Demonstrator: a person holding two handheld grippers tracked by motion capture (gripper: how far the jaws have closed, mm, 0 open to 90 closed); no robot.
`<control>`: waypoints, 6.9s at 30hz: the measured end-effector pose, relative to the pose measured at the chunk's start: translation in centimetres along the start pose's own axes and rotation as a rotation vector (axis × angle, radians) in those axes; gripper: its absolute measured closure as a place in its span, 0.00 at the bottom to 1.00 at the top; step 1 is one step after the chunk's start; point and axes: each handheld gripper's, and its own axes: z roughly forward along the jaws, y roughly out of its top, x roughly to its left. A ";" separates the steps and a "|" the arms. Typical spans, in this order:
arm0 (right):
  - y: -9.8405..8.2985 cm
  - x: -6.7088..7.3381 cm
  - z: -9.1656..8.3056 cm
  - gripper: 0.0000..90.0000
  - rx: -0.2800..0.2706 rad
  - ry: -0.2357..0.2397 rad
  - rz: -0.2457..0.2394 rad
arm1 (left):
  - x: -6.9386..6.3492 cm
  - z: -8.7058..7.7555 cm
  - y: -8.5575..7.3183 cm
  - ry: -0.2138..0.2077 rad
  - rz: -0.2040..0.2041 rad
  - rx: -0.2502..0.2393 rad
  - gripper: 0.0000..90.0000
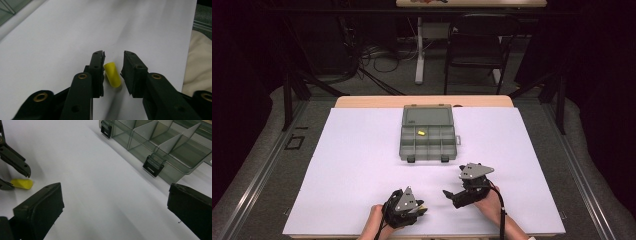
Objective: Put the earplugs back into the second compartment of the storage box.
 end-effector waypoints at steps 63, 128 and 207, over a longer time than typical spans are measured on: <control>0.1 0.0 -0.3 0.00 -0.014 -0.007 -0.005 | 5.2 -2.2 2.5 0.148 -0.053 -0.150 0.91; 0.1 -0.1 0.0 0.00 -0.012 -0.002 -0.008 | 12.2 -0.7 7.1 0.261 -0.092 -0.191 0.91; 0.0 -0.5 -0.2 0.00 -0.020 -0.003 0.001 | 18.9 4.4 10.3 0.322 -0.189 -0.055 0.49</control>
